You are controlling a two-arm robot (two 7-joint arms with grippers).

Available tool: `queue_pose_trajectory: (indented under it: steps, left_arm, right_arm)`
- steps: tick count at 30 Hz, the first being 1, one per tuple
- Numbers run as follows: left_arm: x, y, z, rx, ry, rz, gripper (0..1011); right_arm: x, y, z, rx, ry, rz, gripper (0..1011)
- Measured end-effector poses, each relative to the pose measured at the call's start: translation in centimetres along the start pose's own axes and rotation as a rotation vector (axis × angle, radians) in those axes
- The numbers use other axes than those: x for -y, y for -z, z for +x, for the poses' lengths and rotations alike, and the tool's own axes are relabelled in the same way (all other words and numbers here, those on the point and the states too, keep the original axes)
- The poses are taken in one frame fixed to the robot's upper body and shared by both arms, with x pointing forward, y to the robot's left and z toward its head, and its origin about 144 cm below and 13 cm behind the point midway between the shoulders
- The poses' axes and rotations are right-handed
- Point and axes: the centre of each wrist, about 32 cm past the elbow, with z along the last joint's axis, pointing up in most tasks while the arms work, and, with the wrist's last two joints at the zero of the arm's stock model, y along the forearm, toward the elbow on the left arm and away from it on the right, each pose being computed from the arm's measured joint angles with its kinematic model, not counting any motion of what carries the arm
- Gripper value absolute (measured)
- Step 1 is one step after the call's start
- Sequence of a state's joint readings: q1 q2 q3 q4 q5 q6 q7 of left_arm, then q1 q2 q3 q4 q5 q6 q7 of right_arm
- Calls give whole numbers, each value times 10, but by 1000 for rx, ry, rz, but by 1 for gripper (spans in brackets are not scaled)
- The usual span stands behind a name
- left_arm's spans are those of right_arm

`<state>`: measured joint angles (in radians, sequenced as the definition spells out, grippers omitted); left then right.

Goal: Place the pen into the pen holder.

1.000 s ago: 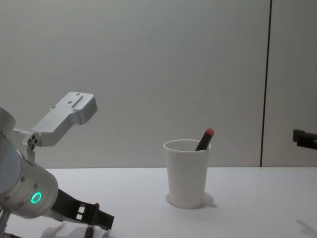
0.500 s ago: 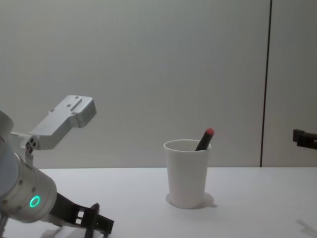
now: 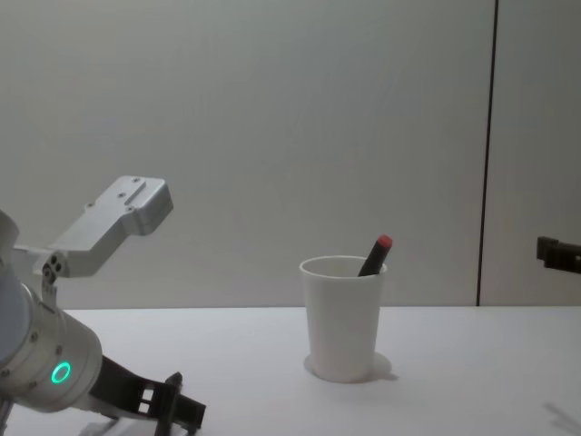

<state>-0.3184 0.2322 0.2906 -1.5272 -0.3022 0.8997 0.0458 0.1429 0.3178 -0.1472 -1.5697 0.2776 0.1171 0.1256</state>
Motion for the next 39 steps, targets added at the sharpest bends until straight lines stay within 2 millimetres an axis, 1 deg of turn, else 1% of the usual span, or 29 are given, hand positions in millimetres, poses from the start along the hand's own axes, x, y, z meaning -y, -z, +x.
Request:
queue_pose_trajectory:
  steps: [4,5,6,9,10,12,13,15,19,21,22,39]
  left_arm:
    - [0,1,0,2,1,-2,822]
    - [0,1,0,3,1,-3,812]
    - [0,1,0,4,0,-3,752]
    - [1,1,-1,8,-1,-3,695]
    - [1,1,-1,8,-2,-3,636]
    - [1,1,-1,11,-3,-3,596]
    - [1,1,-1,11,-4,-2,539]
    - [2,1,-1,13,-5,-2,497]
    - [2,2,-2,18,-8,1,355]
    - [2,2,-2,19,-9,2,315]
    - [2,2,-2,21,-10,3,259]
    - [3,3,-3,33,-13,3,145]
  right_arm:
    - [0,0,0,0,0,0,1002]
    - [0,0,0,0,0,0,1002]
    - [0,0,0,0,0,0,1002]
    - [0,0,0,0,0,0,1002]
    - [0,0,0,0,0,0,1002]
    - [0,0,0,0,0,0,1002]
    - [0,0,0,0,0,0,1002]
    - [0,0,0,0,0,0,1002]
    - [0,0,0,0,0,0,1001]
    - [0,0,0,0,0,0,1002]
    - [0,0,0,0,0,0,1002]
    - [0,0,0,0,0,0,1002]
